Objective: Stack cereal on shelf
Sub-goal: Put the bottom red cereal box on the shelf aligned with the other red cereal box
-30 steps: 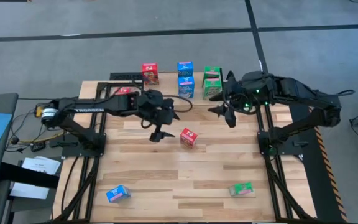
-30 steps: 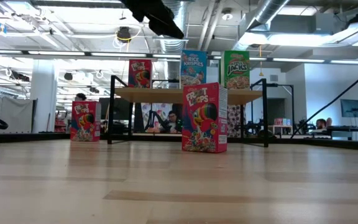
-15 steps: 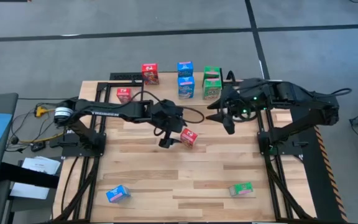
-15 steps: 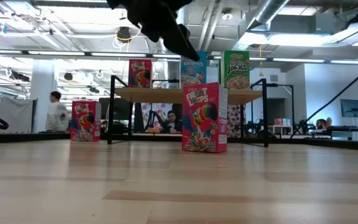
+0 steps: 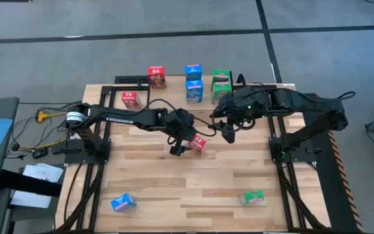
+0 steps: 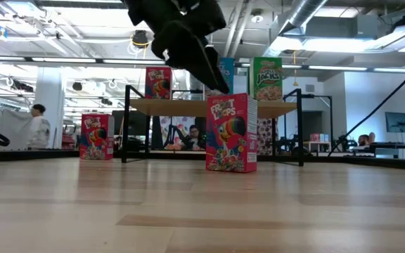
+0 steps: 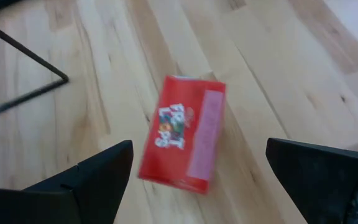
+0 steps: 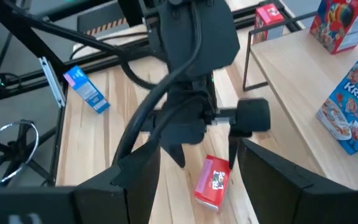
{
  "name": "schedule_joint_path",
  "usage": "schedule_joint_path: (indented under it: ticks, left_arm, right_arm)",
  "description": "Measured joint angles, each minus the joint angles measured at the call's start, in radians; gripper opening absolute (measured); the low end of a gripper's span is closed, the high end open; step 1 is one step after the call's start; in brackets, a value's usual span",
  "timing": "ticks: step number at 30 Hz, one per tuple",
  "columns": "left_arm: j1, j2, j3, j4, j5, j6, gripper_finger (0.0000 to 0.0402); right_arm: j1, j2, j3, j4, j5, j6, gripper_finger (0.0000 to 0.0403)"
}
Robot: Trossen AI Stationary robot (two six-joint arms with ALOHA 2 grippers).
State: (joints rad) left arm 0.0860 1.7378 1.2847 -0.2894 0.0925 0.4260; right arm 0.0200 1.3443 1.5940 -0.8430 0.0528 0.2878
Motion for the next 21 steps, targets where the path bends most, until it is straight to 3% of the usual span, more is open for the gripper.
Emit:
schedule_joint_path:
  ticks: [21]
  left_arm:
    - [0.003,0.071,0.000,0.002,0.006,-0.024,0.0357]
  right_arm:
    - [0.000,-0.016,0.000,0.011,0.000,0.000,0.0240]
